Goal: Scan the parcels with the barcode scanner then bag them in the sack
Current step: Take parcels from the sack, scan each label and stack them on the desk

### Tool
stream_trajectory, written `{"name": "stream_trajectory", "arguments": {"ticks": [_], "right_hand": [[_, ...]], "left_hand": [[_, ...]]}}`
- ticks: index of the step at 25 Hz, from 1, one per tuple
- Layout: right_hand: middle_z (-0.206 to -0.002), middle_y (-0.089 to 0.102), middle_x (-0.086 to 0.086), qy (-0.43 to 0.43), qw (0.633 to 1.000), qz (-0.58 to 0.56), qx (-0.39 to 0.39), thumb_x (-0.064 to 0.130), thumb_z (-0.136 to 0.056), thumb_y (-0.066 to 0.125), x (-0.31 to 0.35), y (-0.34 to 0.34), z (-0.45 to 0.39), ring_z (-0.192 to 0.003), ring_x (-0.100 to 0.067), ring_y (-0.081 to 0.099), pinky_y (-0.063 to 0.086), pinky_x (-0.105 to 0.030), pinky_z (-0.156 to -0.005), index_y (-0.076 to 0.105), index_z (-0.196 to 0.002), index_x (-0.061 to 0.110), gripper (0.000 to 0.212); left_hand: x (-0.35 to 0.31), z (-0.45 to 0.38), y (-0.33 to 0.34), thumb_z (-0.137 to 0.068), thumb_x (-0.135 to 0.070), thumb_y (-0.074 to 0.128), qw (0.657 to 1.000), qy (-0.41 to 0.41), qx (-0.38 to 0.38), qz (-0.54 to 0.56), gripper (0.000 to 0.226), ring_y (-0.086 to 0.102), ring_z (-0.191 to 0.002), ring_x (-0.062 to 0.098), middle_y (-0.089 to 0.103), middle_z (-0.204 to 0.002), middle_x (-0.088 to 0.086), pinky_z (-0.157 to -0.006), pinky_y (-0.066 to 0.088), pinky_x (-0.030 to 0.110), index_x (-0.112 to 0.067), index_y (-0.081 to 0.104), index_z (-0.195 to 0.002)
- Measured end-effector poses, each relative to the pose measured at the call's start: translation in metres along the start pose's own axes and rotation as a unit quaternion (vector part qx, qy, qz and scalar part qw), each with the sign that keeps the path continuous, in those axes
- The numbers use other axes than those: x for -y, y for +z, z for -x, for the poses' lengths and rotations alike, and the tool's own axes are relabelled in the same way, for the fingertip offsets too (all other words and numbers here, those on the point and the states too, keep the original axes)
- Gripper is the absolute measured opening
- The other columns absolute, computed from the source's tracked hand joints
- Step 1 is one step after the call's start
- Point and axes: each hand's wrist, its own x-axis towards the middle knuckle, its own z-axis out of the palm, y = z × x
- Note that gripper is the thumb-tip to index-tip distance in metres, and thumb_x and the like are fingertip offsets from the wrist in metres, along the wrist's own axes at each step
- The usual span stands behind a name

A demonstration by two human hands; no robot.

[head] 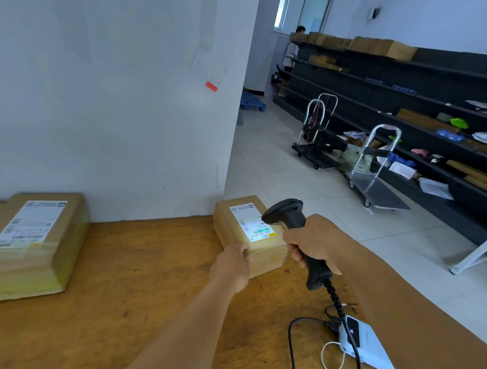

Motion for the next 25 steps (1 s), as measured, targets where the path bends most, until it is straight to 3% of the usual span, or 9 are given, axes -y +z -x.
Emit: {"name": "stream_trajectory", "arguments": {"ticks": [10,13,17,19,22,25], "right_hand": [[-0.056,0.054,-0.006,0.000,1.000,0.015,-0.001,0.007,-0.085,0.058,-0.001,0.002,-0.011,-0.033,-0.010,0.045,0.042,-0.018,-0.042,0.056,-0.074,0.006,0.012],[-0.056,0.054,-0.006,0.005,1.000,0.024,0.001,0.008,-0.085,0.058,-0.003,0.003,-0.017,-0.038,-0.013,0.046,0.043,-0.019,-0.045,0.056,-0.074,0.006,0.011],[-0.058,0.055,-0.007,0.009,0.999,0.033,0.006,0.008,-0.085,0.058,-0.004,0.004,-0.022,-0.039,-0.013,0.047,0.043,-0.019,-0.044,0.056,-0.075,0.005,0.010],[-0.059,0.054,-0.008,0.008,0.999,0.033,0.009,0.008,-0.086,0.057,-0.005,0.001,-0.023,-0.041,-0.015,0.047,0.043,-0.019,-0.044,0.056,-0.075,0.005,0.010],[-0.058,0.055,-0.007,0.001,0.999,0.032,0.014,0.010,-0.086,0.058,-0.007,-0.005,-0.023,-0.043,-0.016,0.048,0.044,-0.022,-0.048,0.057,-0.074,0.006,0.014],[-0.057,0.056,-0.008,-0.002,0.999,0.035,0.022,0.010,-0.086,0.058,-0.006,-0.010,-0.021,-0.044,-0.018,0.049,0.046,-0.024,-0.051,0.058,-0.074,0.005,0.013]], "left_hand": [[-0.002,-0.002,0.000,-0.098,-0.038,0.048,1.000,-0.020,-0.017,-0.008,0.032,0.058,-0.106,0.012,0.058,-0.124,-0.008,-0.086,0.054,0.036,-0.031,0.052,-0.129],[-0.005,-0.010,0.000,-0.094,-0.044,0.053,0.998,-0.047,-0.026,0.022,0.026,0.060,-0.095,0.011,0.061,-0.111,-0.008,-0.080,0.055,0.034,-0.029,0.058,-0.115],[-0.009,-0.022,0.006,-0.090,-0.032,0.062,0.991,-0.097,-0.032,0.086,0.016,0.056,-0.086,0.009,0.061,-0.108,-0.003,-0.062,0.048,0.021,-0.025,0.054,-0.101],[-0.010,-0.024,0.007,-0.088,-0.027,0.065,0.975,-0.153,-0.028,0.159,0.027,0.055,-0.087,0.012,0.058,-0.110,0.000,-0.059,0.044,0.019,-0.020,0.049,-0.109],[-0.011,-0.025,0.007,-0.087,-0.023,0.067,0.941,-0.223,-0.014,0.253,0.055,0.058,-0.100,0.021,0.057,-0.121,0.006,-0.073,0.049,0.027,-0.014,0.040,-0.134],[-0.014,-0.026,0.007,-0.088,-0.022,0.064,0.942,-0.226,-0.002,0.247,0.046,0.057,-0.094,0.019,0.060,-0.120,0.005,-0.073,0.049,0.028,-0.012,0.049,-0.131]]}}
